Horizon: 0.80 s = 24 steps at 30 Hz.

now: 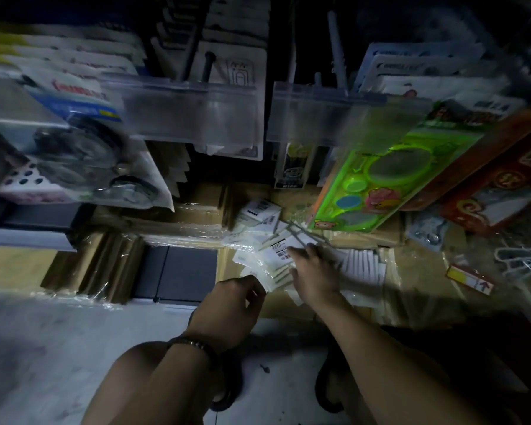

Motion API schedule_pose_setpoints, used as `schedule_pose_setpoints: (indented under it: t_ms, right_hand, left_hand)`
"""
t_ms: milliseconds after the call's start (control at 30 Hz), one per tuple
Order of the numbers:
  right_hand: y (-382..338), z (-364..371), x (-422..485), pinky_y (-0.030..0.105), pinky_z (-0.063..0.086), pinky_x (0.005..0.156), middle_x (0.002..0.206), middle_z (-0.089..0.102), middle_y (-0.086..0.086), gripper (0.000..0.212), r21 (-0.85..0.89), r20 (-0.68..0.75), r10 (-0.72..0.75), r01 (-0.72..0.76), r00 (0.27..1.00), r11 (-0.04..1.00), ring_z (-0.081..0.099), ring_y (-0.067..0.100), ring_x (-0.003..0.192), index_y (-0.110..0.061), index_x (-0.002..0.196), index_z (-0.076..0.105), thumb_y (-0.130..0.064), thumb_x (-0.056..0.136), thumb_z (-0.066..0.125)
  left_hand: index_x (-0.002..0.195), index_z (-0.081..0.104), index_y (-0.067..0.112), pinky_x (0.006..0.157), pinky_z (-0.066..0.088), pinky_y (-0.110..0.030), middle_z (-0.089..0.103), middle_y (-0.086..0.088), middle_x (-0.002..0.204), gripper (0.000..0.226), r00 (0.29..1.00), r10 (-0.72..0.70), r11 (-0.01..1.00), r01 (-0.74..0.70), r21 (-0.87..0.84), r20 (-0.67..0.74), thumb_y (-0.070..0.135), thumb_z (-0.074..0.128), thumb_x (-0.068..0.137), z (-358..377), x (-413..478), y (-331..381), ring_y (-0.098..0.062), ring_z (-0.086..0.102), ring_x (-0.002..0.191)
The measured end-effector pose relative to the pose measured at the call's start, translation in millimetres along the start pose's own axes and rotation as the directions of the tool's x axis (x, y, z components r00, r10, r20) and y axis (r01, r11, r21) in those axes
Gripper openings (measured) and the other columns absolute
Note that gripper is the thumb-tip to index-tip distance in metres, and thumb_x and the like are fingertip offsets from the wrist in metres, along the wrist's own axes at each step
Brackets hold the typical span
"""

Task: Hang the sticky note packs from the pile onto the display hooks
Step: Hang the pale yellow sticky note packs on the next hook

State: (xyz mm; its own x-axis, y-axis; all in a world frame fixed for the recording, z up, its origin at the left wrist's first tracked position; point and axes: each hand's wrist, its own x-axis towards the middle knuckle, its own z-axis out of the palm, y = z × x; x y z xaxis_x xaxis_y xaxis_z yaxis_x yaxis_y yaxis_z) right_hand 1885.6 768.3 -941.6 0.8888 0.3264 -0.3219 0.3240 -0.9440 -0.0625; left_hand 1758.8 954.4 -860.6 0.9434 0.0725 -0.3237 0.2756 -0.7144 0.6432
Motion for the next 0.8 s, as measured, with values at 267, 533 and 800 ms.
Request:
schedule_pose_setpoints:
  t_ms: [267, 533, 800]
  right_hand:
    - [25.1, -7.9, -9.1, 0.048, 0.060, 0.091, 0.147, 0.054, 0.006, 0.077, -0.037, -0.040, -0.148, 0.147, 0.988, 0.988, 0.056, 0.035, 0.135, -0.036, 0.148, 0.053, -0.008, 0.081, 0.080]
    - [49.7, -29.5, -32.8, 0.039, 0.055, 0.059, 0.131, 0.060, 0.013, 0.076, 0.035, -0.350, -0.115, 0.136, 0.930, 0.990, 0.070, 0.041, 0.094, -0.025, 0.138, 0.065, 0.009, 0.071, 0.062]
    - [22.4, -54.8, -53.8, 0.040, 0.046, 0.073, 0.127, 0.058, 0.009, 0.026, 0.489, -0.348, 0.068, 0.119, 0.935, 0.864, 0.060, 0.034, 0.106, -0.024, 0.133, 0.055, -0.016, 0.111, 0.045]
  left_hand:
    - [0.095, 0.069, 0.037, 0.076, 0.060, -0.031, 0.071, 0.021, 0.089, 0.009, 1.000, -0.012, 1.000, 0.012, 0.005, -0.022, 0.033, 0.063, 0.101, -4.8, 0.6, 3.0, -0.005, 0.069, 0.082]
    - [0.100, 0.070, 0.038, 0.078, 0.061, -0.032, 0.072, 0.021, 0.091, 0.008, 1.000, -0.006, 1.000, 0.006, -0.009, 0.025, 0.035, 0.062, 0.101, 0.9, 4.6, 9.8, -0.004, 0.069, 0.083]
    - [0.127, 0.060, 0.025, 0.084, 0.053, -0.033, 0.073, 0.004, 0.115, 0.036, 0.967, -0.206, 0.960, 0.229, -0.160, 0.153, 0.051, 0.062, 0.102, 4.1, 9.7, 33.1, -0.019, 0.070, 0.102]
